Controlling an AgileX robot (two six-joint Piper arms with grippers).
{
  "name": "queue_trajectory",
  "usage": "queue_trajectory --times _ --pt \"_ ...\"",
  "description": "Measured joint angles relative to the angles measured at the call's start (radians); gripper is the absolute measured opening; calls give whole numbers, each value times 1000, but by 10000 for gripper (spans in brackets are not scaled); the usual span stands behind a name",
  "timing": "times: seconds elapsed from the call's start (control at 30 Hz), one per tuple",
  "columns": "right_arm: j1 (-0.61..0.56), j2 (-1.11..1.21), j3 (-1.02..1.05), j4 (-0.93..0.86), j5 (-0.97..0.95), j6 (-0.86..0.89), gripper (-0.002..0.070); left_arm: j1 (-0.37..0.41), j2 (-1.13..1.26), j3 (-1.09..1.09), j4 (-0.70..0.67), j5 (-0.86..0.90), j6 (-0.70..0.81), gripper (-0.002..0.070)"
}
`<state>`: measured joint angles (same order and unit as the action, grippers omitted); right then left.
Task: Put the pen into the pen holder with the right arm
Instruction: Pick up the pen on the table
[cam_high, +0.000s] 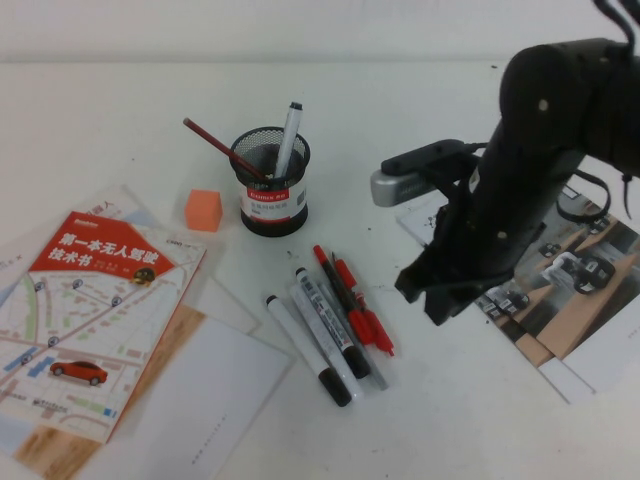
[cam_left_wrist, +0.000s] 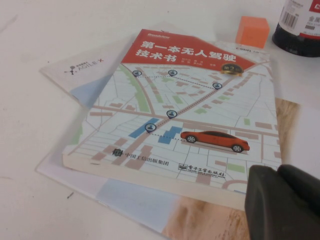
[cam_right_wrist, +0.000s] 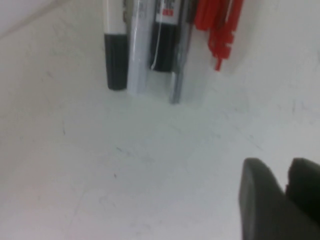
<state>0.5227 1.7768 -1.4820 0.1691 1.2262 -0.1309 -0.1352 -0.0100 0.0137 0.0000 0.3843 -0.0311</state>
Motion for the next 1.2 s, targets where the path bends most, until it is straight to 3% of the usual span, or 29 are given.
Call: queue_trajectory --times 0.1,0.23,0.9,1.2 --pt "7 39 -27 14 -6 0 181 0 0 0 0 0 0 -1" --pt "29 97 -70 -7 -9 0 232 0 0 0 0 0 0 -1" --pt "79 396 -402 -120 -5 0 245 0 0 0 0 0 0 -1" --pt "79 481 -460 -127 -10 21 246 0 0 0 0 0 0 -1"
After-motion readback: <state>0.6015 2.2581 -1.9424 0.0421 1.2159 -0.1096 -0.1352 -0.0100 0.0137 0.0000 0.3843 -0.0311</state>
